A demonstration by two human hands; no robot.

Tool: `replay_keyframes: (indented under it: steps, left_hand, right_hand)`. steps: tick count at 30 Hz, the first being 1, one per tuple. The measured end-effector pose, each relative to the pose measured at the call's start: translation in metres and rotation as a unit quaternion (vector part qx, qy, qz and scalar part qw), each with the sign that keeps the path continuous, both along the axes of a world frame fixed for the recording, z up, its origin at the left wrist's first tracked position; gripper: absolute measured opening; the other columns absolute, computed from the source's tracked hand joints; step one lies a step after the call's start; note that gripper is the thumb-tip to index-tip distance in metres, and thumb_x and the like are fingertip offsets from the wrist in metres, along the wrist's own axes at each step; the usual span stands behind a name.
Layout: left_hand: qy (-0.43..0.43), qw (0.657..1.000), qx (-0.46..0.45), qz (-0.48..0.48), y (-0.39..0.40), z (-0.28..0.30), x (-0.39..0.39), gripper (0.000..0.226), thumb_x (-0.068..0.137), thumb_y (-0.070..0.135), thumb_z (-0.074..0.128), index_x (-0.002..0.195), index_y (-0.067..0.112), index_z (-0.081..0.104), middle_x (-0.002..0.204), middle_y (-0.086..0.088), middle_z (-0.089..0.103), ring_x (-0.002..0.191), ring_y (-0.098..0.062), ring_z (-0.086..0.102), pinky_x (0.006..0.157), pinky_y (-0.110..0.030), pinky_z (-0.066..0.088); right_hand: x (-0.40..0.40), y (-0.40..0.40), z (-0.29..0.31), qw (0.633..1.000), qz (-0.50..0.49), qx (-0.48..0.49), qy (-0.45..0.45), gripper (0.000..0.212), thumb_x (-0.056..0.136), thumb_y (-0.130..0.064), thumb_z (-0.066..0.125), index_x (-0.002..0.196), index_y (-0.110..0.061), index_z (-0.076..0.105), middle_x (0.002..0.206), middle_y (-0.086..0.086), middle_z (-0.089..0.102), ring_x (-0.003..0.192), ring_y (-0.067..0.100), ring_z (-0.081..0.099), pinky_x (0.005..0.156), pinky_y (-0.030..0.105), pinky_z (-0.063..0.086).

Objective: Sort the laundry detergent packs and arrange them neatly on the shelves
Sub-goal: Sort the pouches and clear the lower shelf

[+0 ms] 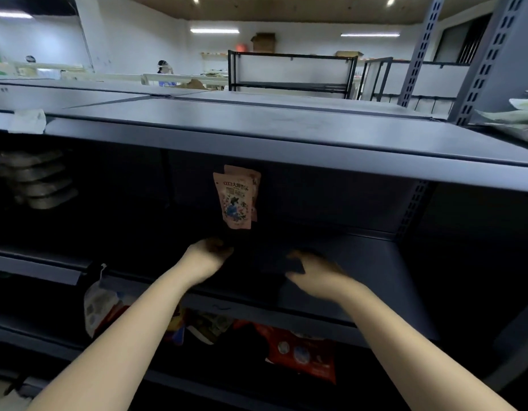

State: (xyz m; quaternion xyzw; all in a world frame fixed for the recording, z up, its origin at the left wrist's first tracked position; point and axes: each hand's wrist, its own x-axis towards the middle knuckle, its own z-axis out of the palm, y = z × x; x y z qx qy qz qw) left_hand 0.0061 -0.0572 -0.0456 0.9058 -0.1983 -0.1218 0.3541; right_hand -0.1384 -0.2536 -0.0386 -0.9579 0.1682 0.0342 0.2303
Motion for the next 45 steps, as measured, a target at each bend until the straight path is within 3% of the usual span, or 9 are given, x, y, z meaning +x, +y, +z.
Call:
replay_keyframes:
  steps: [4,8,13,18,23,27,34,39,45]
  left_hand:
    - [0.012,1.0,0.011,-0.009,-0.013,0.001,0.034,0.05,0.097,0.042,0.045,0.14,0.015,0.044,0.145,-0.007,0.041,0.129,-0.025,0.041,0.094,-0.026,0.034]
    - [0.001,0.997,-0.068,-0.029,-0.025,0.0,0.077,0.024,0.095,0.046,0.046,0.107,0.03,0.059,0.123,-0.004,0.058,0.102,-0.02,0.054,0.082,-0.028,0.037]
    - [0.016,0.992,-0.122,0.001,-0.048,0.003,0.134,0.038,0.091,0.039,0.055,0.125,0.021,0.057,0.122,-0.004,0.059,0.108,-0.025,0.056,0.094,-0.035,0.045]
    - [0.102,0.941,-0.322,-0.011,-0.071,-0.005,0.161,0.044,0.084,0.015,0.069,0.125,0.012,0.056,0.119,-0.006,0.062,0.098,-0.017,0.061,0.075,-0.024,0.048]
    - [0.137,0.948,-0.287,0.03,-0.088,-0.011,0.174,0.043,0.08,0.005,0.07,0.122,0.001,0.059,0.122,-0.016,0.062,0.107,-0.029,0.059,0.088,-0.037,0.051]
    - [0.136,0.943,-0.28,0.115,-0.08,-0.016,0.183,0.037,0.085,0.007,0.058,0.122,-0.001,0.057,0.118,-0.018,0.06,0.093,-0.026,0.056,0.075,-0.033,0.045]
    - [0.137,0.912,-0.369,0.113,-0.041,-0.029,0.199,0.032,0.09,0.019,0.056,0.12,0.008,0.059,0.113,-0.009,0.06,0.092,-0.023,0.057,0.076,-0.032,0.044]
    - [0.169,0.922,-0.34,0.077,-0.032,-0.034,0.198,0.009,0.087,0.012,0.059,0.093,0.018,0.06,0.107,-0.007,0.062,0.081,-0.017,0.058,0.067,-0.029,0.045]
    - [0.19,0.924,-0.326,0.062,-0.031,-0.023,0.194,0.042,0.089,0.016,0.064,0.129,0.006,0.055,0.129,-0.012,0.058,0.112,-0.032,0.058,0.099,-0.048,0.046]
  right_hand:
    - [0.035,-0.009,-0.012,0.996,-0.034,0.078,-0.039,0.047,0.095,-0.042,0.049,0.139,-0.029,0.04,0.142,-0.004,0.045,0.121,0.017,0.049,0.094,0.027,0.044]
    - [0.072,-0.017,-0.018,0.993,-0.051,0.075,-0.076,0.046,0.096,-0.04,0.048,0.138,-0.02,0.044,0.139,0.001,0.05,0.122,0.017,0.05,0.101,0.03,0.041]
    - [0.113,-0.026,-0.021,0.99,-0.069,0.075,-0.094,0.05,0.097,-0.041,0.046,0.14,-0.016,0.042,0.142,0.004,0.046,0.126,0.019,0.045,0.105,0.031,0.037]
    - [0.139,-0.037,-0.03,0.987,-0.099,0.066,-0.106,0.049,0.097,-0.042,0.046,0.139,-0.017,0.044,0.143,0.002,0.045,0.126,0.018,0.045,0.097,0.021,0.034]
    - [0.161,-0.046,-0.034,0.982,-0.128,0.075,-0.121,0.05,0.099,-0.042,0.041,0.139,-0.012,0.042,0.141,0.007,0.046,0.122,0.021,0.047,0.091,0.023,0.035]
    - [0.183,-0.044,-0.031,0.976,-0.143,0.082,-0.142,0.042,0.101,-0.037,0.038,0.127,-0.007,0.053,0.128,0.012,0.056,0.11,0.024,0.055,0.091,0.032,0.046]
    - [0.228,-0.024,-0.031,0.95,-0.131,0.201,-0.202,0.059,0.092,-0.047,0.053,0.142,-0.02,0.039,0.14,0.004,0.049,0.114,0.017,0.052,0.088,0.027,0.046]
    - [0.257,-0.013,-0.033,0.928,-0.166,0.269,-0.197,0.054,0.091,-0.036,0.058,0.139,-0.018,0.044,0.135,0.008,0.053,0.114,0.023,0.055,0.093,0.034,0.049]
    - [0.251,-0.015,-0.038,0.938,-0.224,0.191,-0.182,0.045,0.098,-0.038,0.043,0.134,-0.012,0.051,0.135,0.012,0.049,0.115,0.027,0.053,0.088,0.03,0.048]
